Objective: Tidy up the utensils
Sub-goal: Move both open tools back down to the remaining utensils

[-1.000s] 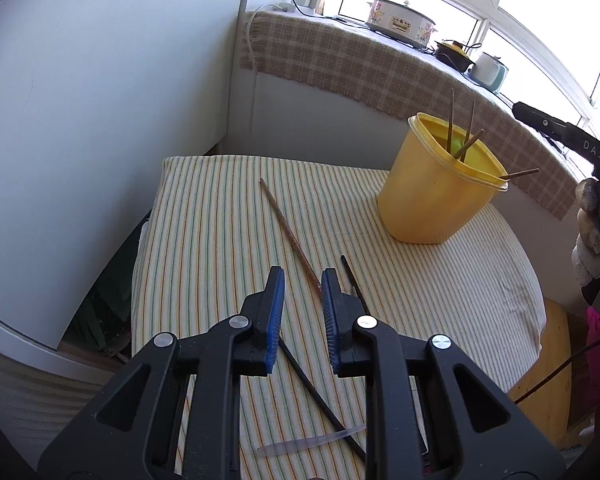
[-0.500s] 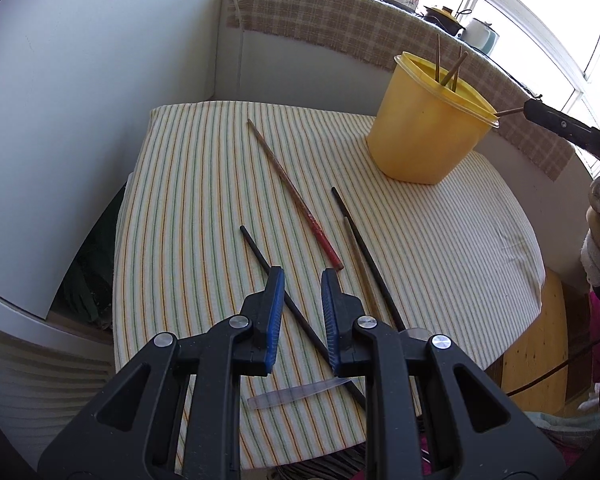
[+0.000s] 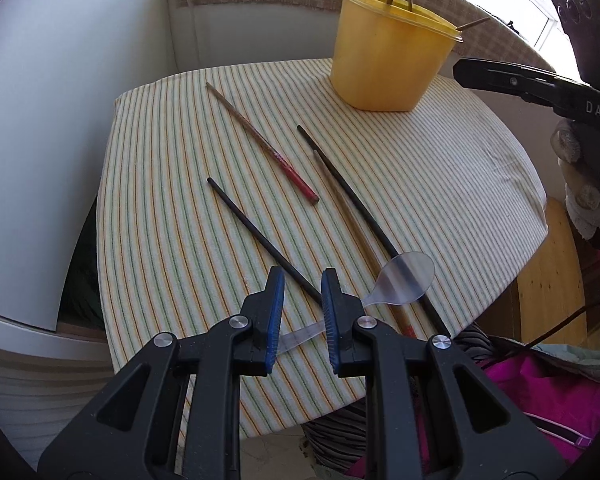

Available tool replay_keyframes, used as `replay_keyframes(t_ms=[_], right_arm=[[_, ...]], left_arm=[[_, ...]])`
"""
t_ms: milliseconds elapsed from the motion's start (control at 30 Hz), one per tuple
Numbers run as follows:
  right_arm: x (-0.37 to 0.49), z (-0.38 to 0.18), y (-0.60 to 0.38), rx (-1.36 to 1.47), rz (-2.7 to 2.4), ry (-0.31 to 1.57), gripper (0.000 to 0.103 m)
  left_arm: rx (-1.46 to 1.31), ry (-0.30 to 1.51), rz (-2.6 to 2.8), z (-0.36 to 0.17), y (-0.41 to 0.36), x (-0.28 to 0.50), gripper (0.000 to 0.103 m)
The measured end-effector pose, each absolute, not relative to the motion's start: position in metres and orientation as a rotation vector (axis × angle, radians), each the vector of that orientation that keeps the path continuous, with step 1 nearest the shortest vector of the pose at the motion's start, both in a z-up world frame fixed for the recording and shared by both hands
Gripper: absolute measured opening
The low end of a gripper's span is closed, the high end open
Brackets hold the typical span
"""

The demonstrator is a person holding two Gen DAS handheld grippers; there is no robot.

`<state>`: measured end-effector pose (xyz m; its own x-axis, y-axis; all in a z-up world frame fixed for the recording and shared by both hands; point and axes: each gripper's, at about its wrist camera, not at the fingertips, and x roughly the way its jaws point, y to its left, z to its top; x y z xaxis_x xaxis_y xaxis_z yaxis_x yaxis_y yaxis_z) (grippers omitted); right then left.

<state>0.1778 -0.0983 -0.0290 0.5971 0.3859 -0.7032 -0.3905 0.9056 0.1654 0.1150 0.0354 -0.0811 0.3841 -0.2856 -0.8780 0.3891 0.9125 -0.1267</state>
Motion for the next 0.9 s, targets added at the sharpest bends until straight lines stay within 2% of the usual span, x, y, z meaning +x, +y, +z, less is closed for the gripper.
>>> replay_keyframes(t_ms=[267, 667, 900], right_arm=[[0.198, -0.034, -0.051, -0.104, 0.511, 0.894, 0.062], [0.192, -0.064, -0.074, -0.009, 0.504, 1.065, 0.062], [0.187, -0.068, -0.091, 0.016, 0.468, 1.071, 0.062]], left_arm=[[0.019, 1.144, -0.418, -0.092, 0.04, 0.123, 0.017], [0.416, 1.201, -0.624, -0.108, -0.017, 0.098, 0.017], [0.496, 1.262, -0.651, -0.111, -0.028, 0.111, 0.018]])
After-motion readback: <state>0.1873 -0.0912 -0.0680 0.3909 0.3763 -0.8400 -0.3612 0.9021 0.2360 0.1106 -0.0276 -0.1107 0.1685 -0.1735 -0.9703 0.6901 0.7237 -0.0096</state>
